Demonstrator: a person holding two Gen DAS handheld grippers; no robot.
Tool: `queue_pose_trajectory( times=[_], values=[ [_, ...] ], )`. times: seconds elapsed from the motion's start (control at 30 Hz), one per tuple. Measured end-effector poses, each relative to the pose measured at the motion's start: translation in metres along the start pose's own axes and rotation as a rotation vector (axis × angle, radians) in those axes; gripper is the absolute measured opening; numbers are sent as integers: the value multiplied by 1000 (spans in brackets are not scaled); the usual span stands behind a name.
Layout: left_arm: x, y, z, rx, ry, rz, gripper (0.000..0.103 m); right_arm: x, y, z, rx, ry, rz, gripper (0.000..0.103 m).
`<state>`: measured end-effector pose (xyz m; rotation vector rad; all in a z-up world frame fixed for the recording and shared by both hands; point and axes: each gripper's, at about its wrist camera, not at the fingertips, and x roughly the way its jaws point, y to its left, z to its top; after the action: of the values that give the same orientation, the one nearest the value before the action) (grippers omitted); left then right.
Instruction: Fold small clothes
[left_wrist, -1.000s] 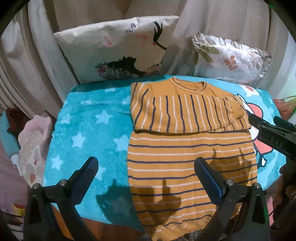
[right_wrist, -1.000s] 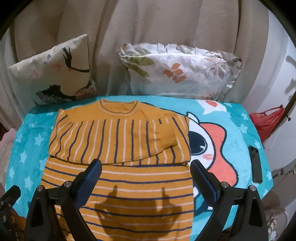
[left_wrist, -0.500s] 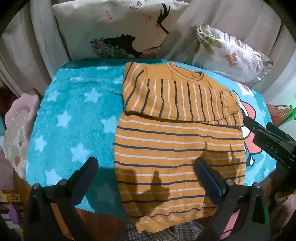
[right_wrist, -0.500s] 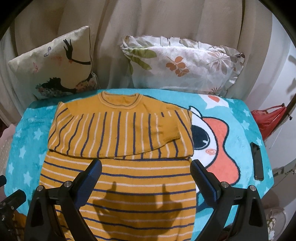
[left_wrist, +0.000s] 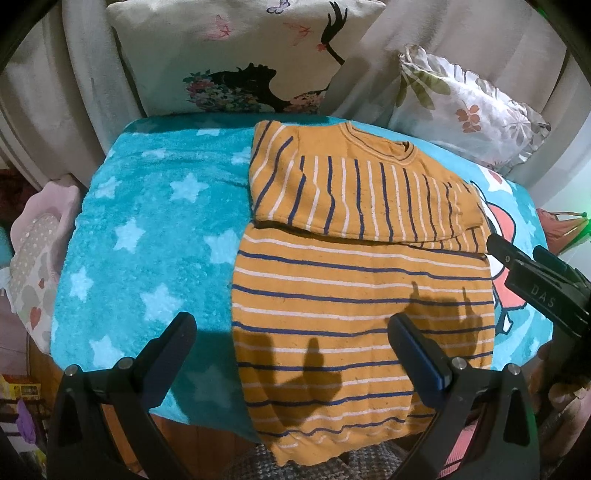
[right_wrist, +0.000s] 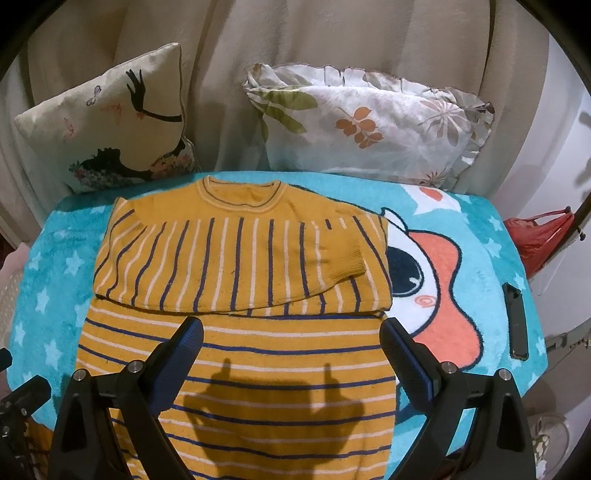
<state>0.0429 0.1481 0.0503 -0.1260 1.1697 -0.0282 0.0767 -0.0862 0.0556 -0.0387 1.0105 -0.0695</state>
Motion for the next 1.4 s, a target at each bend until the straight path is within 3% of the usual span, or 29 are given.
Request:
queue_pose_trajectory(
  times=[1.4],
  values=[
    [-1, -2, 1, 35, -55, 74, 103, 8, 6, -3, -11, 17, 2, 98]
  ],
)
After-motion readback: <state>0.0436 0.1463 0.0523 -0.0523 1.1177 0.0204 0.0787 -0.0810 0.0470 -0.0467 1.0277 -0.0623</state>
